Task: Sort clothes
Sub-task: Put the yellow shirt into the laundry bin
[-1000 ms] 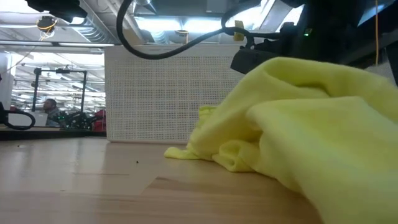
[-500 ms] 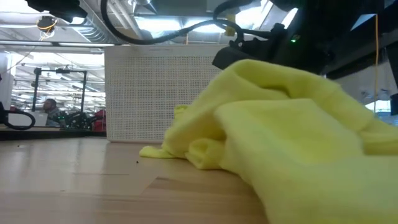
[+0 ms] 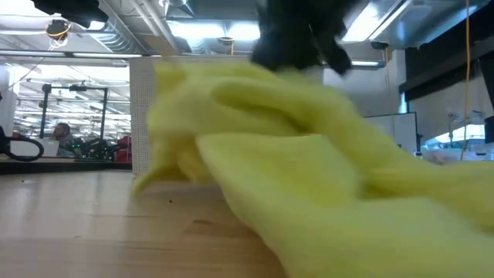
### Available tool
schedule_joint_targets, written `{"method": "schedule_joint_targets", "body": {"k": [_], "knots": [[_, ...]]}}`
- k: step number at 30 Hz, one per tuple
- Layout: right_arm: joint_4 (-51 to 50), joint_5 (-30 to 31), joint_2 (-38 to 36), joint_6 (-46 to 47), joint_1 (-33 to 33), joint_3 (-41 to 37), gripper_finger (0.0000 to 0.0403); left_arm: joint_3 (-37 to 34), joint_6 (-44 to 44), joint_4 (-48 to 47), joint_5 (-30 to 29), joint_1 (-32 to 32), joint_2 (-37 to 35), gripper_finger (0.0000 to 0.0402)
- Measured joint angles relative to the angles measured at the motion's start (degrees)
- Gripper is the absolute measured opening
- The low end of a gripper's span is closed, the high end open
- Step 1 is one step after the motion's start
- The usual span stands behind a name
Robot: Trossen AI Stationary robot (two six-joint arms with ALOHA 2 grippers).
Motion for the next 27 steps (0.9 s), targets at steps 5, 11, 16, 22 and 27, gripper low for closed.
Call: {"method": "schedule_joint_targets", "body": {"k": [5,11,16,22,27], "knots": [[-0.1,5.9,-3.0,-9.1,0.0,6.4,0.0032,0.0,0.0,0.0,0.0,0.0,0.0,0.0013],[-0.3,12.4,-4.8,-20.3,-0.5,16.0,0.0032,0.0,0.0,0.0,0.0,0.0,0.0,0.0013],[0.2,14.8,-4.9,-30.4,-2.6,25.1,0.0032,0.0,0.0,0.0,0.0,0.0,0.0,0.0013],[0.2,16.9,-4.9,-42.3,-7.2,34.7,0.0032,0.0,0.0,0.0,0.0,0.0,0.0,0.0013],[0.4,18.3,-5.0,-50.1,-12.4,42.1,0.0032,0.0,0.0,0.0,0.0,0.0,0.0,0.0013]]}}
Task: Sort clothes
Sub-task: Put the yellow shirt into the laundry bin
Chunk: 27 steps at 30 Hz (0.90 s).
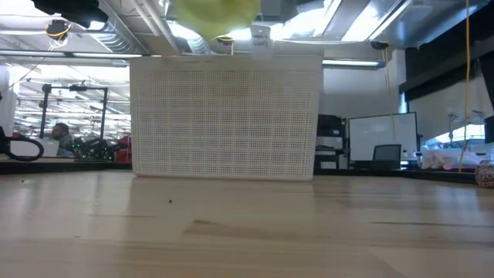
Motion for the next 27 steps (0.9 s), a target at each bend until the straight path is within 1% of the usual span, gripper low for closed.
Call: {"method": "schedule_joint_targets", "body": {"k": [6,9,12,14,16,19,24,25,27], "knots": [[0.0,2.0,0.0,-7.3,-6.5,4.8,0.0032,0.0,0.0,0.0,0.0,0.0,0.0,0.0013],[-0.2,0.9,-0.1,-9.3,-9.4,5.0,0.0037,0.0,0.0,0.0,0.0,0.0,0.0,0.0013],[-3.9,1.1,-0.1,-11.5,-12.0,5.0,0.0044,0.0,0.4,0.0,0.0,0.0,0.0,0.0013],[-8.8,0.8,-0.1,-9.1,-13.9,5.0,0.0039,0.0,1.3,0.3,0.0,0.0,0.0,0.0013],[-14.5,-0.8,0.0,-4.6,-15.8,4.3,0.003,0.0,2.1,0.6,0.0,0.0,0.0,0.0013],[-21.8,-3.2,0.2,0.9,-17.8,1.0,0.003,0.0,3.2,0.9,0.0,0.0,0.0,0.0013],[-24.8,-5.3,0.3,7.6,-19.3,-9.0,0.0038,0.0,4.0,3.0,0.0,0.0,-0.9,0.0013],[-24.9,-6.3,0.3,9.0,-19.7,-11.0,0.004,0.0,3.9,3.6,0.0,0.0,-1.3,0.0013],[-23.9,-10.5,0.3,11.5,-21.0,-15.2,0.0041,0.0,3.9,3.5,0.0,0.0,-2.1,0.0013]]}}
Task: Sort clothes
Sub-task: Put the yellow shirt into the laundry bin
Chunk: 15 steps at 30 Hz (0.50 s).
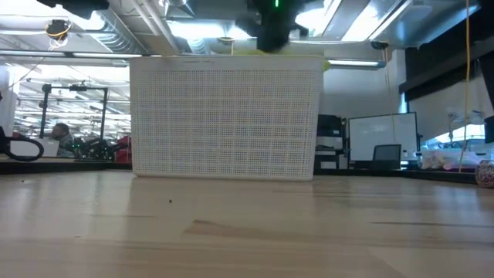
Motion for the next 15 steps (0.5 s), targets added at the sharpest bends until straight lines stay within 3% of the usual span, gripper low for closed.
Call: {"method": "schedule_joint_targets", "body": {"k": [8,15], "knots": [[9.0,-22.0,0.0,8.8,-4.9,-12.9,0.0049,0.0,-0.4,0.0,0.0,0.0,-2.6,0.0013],[8.4,-24.2,-0.3,15.2,-6.0,-12.4,0.0128,0.0,-0.3,-0.1,0.0,0.0,-3.1,0.0013]]}}
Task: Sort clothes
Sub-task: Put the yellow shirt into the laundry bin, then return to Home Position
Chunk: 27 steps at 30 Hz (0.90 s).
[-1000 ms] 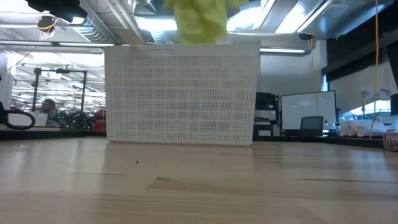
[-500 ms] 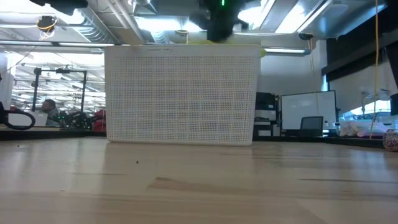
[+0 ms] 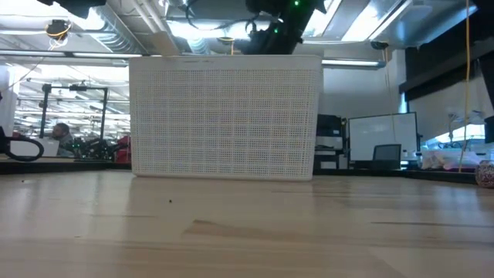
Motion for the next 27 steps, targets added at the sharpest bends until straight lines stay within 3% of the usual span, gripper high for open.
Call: {"method": "schedule_joint_targets", "body": {"k": [6,11,20,24,27], "knots": [[-8.2,-3.4,0.0,-2.5,0.3,9.2,0.0205,0.0,0.0,0.0,0.0,0.0,-0.1,0.0013],[-17.8,-3.4,-0.1,-3.5,2.0,18.0,0.0235,0.0,-0.1,0.0,0.0,0.0,-0.2,0.0013],[-25.8,1.0,-0.6,-7.3,8.6,26.5,0.0241,0.0,-0.3,0.0,0.0,0.0,-0.9,0.0013],[-26.5,-1.6,-1.2,-8.0,12.1,26.3,0.0231,0.0,-0.8,0.0,0.0,0.0,-3.5,0.0013],[-24.9,-3.3,-2.1,-8.8,14.9,24.4,0.0203,0.0,-1.8,0.0,0.9,0.0,-6.8,0.0013]]}}
